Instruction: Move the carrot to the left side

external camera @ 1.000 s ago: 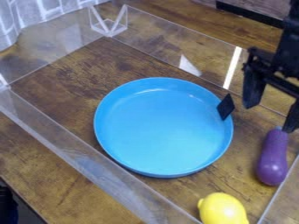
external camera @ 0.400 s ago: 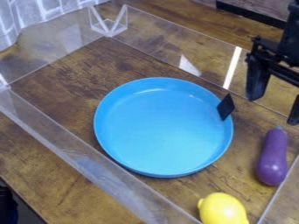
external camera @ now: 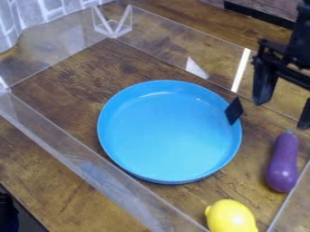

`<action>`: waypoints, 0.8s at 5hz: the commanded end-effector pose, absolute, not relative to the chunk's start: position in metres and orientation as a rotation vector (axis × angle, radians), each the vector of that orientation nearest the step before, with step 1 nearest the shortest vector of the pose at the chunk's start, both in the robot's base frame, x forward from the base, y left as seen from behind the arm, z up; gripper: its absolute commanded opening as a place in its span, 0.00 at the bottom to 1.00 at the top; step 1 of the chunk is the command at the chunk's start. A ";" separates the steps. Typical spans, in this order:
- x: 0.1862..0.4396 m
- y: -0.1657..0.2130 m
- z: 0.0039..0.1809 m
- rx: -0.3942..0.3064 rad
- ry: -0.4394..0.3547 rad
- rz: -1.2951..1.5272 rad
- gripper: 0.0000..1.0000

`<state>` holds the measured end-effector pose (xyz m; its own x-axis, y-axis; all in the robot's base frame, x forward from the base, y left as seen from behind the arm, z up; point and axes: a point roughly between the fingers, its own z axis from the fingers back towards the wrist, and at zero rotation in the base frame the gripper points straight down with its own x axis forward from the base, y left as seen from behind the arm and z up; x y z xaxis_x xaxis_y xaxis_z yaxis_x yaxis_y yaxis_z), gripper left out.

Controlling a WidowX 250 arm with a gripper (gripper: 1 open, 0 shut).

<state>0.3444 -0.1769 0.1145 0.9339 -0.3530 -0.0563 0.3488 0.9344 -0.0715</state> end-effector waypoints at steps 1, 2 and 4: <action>0.338 -0.171 0.149 -0.086 -0.001 -0.300 1.00; 0.338 -0.156 0.133 -0.081 0.027 -0.263 1.00; 0.332 -0.131 0.133 -0.052 0.055 -0.310 1.00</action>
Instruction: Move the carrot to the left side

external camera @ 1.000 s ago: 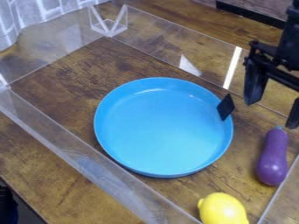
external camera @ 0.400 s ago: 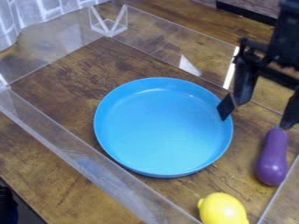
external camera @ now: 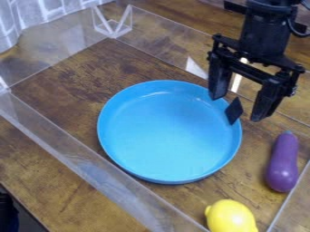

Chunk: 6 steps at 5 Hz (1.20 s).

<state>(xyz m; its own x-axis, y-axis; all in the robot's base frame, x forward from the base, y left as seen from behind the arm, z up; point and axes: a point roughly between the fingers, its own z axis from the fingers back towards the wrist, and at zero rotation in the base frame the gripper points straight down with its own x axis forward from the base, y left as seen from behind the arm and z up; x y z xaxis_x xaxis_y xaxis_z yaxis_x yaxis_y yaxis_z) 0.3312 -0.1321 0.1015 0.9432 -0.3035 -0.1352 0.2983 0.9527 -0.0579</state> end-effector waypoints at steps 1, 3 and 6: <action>0.337 -0.134 0.130 -0.060 0.058 -0.328 1.00; 0.339 -0.133 0.128 -0.075 0.070 -0.429 1.00; 0.335 -0.118 0.127 -0.095 0.092 -0.576 1.00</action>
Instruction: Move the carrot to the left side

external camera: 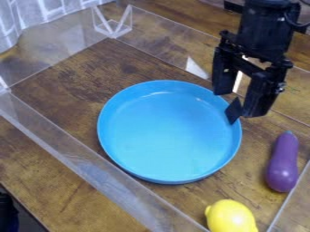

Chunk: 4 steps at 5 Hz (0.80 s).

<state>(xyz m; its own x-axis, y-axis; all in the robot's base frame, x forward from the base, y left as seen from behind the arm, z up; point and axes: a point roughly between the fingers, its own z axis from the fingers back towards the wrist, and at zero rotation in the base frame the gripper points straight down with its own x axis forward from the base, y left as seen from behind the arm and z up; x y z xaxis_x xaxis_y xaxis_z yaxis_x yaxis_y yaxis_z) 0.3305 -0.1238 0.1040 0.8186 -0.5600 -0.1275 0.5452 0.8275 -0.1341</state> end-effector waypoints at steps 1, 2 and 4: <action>0.336 -0.111 0.125 -0.100 0.093 -0.569 1.00; 0.339 -0.113 0.115 -0.101 0.096 -0.598 1.00; 0.355 -0.118 0.102 -0.091 0.071 -0.571 1.00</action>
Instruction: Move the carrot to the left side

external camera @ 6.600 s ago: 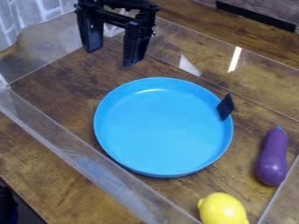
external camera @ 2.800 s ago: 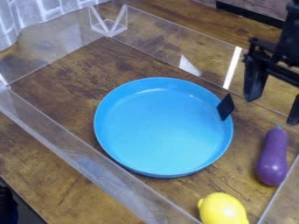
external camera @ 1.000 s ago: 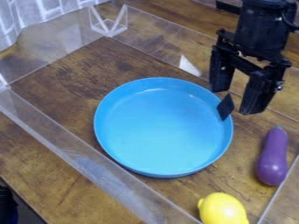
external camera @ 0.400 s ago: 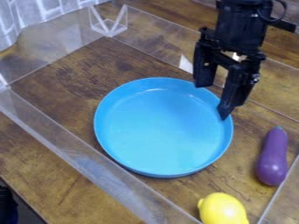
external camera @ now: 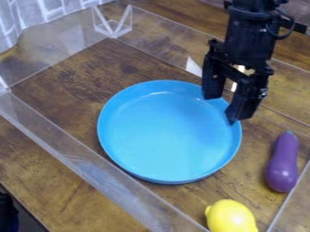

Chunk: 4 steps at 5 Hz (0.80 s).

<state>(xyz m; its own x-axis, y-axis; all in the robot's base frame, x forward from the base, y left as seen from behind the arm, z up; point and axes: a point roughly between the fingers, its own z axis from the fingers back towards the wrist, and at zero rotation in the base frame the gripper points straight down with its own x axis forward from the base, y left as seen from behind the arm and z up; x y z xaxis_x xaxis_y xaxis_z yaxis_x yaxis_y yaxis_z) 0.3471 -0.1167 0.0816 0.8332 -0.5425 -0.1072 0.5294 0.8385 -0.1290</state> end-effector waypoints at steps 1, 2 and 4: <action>0.361 -0.119 0.102 -0.089 0.059 -0.524 1.00; 0.367 -0.120 0.102 -0.085 0.052 -0.480 1.00; 0.368 -0.120 0.092 -0.085 0.048 -0.494 1.00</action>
